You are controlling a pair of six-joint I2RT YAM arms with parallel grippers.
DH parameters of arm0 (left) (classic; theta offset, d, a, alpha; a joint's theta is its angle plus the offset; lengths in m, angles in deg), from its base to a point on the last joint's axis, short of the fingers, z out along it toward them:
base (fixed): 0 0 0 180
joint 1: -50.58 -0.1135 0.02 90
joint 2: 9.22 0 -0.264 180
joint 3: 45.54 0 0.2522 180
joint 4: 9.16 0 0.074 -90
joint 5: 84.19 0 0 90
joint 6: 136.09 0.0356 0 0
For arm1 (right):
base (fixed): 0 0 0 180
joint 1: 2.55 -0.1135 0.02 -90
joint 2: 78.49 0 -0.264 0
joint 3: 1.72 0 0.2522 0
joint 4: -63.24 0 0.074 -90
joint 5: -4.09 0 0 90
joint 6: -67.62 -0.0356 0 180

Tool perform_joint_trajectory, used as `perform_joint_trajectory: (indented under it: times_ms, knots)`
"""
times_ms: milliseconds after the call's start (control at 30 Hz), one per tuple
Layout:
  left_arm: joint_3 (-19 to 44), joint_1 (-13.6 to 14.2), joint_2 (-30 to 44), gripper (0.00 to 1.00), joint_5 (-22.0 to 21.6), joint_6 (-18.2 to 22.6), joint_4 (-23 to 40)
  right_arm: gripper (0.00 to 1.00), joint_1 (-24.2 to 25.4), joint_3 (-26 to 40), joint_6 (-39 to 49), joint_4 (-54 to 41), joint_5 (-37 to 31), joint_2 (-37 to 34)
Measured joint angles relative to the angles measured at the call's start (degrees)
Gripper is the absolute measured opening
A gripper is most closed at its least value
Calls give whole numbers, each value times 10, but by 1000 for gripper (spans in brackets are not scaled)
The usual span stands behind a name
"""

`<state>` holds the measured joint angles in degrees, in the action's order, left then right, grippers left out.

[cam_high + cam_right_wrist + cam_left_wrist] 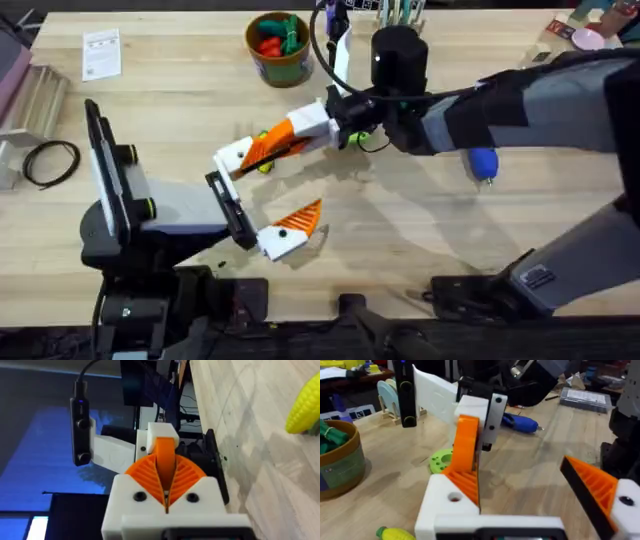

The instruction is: Pick up the gripper from the table and insert it into the empty holder that is missing its gripper. Then pick up a screw, insert it into the mounting hole, and use the screwdriver to tighten it. Finally, clean up the table by picking up the vegetable and placing it into the bucket.

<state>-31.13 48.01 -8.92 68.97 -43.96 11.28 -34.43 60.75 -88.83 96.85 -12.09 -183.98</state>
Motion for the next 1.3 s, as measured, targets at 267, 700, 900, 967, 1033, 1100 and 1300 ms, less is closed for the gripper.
perform_joint_trajectory:
  times_ms: [267, 700, 900, 967, 1033, 1100, 1300]
  knots:
    - [0, 0, 0, 987, -1, 0, 0, 7, -1, 1, -13, 0, -2, 0]
    - [0, 0, 0, 987, -4, 0, 0, 7, -4, 1, -13, 0, -6, 0]
    - [0, -2, 0, 987, -4, 0, 0, 7, -8, 2, -13, 0, -10, 0]
    - [0, -2, 0, 987, -4, 0, 0, 7, -8, 2, -13, 0, -10, 0]
    - [0, -2, 0, 986, -4, 0, 0, 7, -8, 2, -13, 0, -10, 0]
    - [0, -2, 0, 986, -4, 0, 0, 7, -8, 2, -13, 0, -10, 0]
    - [0, -2, 0, 985, -5, 0, 0, 7, -8, 2, -13, 0, -11, 0]
